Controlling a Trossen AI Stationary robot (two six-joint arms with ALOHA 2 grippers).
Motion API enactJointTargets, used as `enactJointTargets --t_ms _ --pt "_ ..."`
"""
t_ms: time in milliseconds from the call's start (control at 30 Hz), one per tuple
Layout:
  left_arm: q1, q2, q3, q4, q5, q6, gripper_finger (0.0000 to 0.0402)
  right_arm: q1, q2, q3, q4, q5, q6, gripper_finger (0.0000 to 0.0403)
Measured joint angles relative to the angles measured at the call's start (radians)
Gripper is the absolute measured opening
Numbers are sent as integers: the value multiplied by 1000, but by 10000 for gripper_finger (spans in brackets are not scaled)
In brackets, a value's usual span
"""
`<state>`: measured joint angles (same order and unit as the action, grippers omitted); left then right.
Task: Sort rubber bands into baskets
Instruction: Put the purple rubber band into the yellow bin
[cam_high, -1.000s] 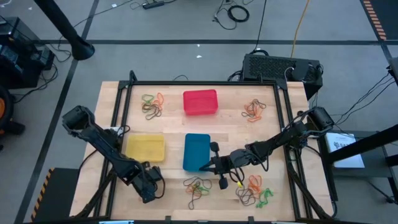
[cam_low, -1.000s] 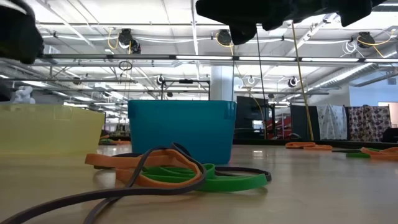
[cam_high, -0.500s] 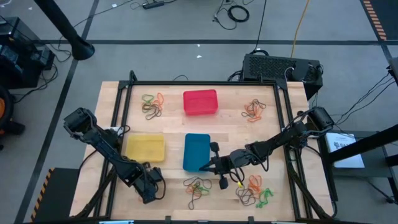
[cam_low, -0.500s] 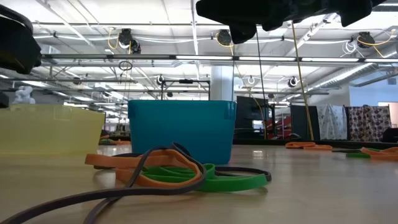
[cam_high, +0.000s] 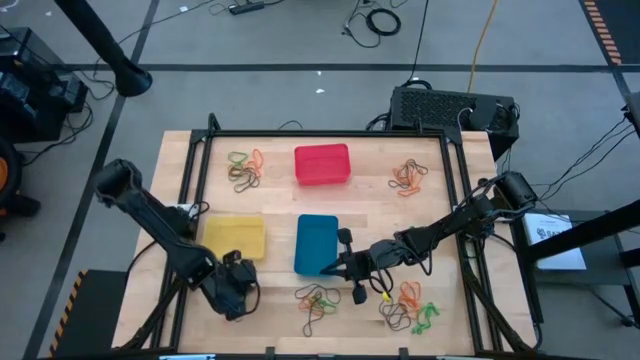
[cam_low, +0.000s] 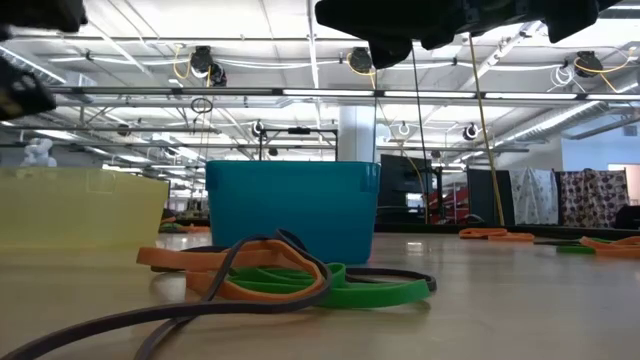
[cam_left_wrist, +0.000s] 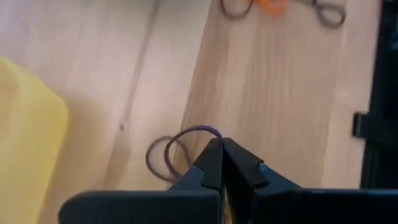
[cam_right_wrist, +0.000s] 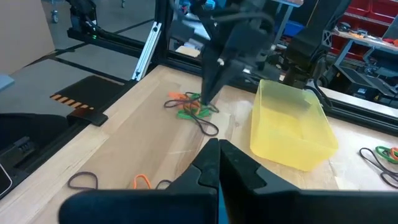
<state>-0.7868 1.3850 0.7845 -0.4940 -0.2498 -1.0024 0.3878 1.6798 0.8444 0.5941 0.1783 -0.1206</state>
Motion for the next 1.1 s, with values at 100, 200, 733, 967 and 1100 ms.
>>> enactJointTargets --t_ms 100,200,733,967,1100 --pt "1 -47 0 -9 -58 40 5 0 0 0 0 0 0 0" --pt "1 -90 0 -35 -120 71 5 0 0 0 0 0 1 0" --pt "1 -376 1 -105 -322 287 5 0 0 0 -74 -1 123 0" --pt "1 -526 1 -284 -399 258 5 6 0 0 -76 7 116 0" --pt "1 -554 1 -366 -417 222 5 4 0 0 -79 13 108 0"
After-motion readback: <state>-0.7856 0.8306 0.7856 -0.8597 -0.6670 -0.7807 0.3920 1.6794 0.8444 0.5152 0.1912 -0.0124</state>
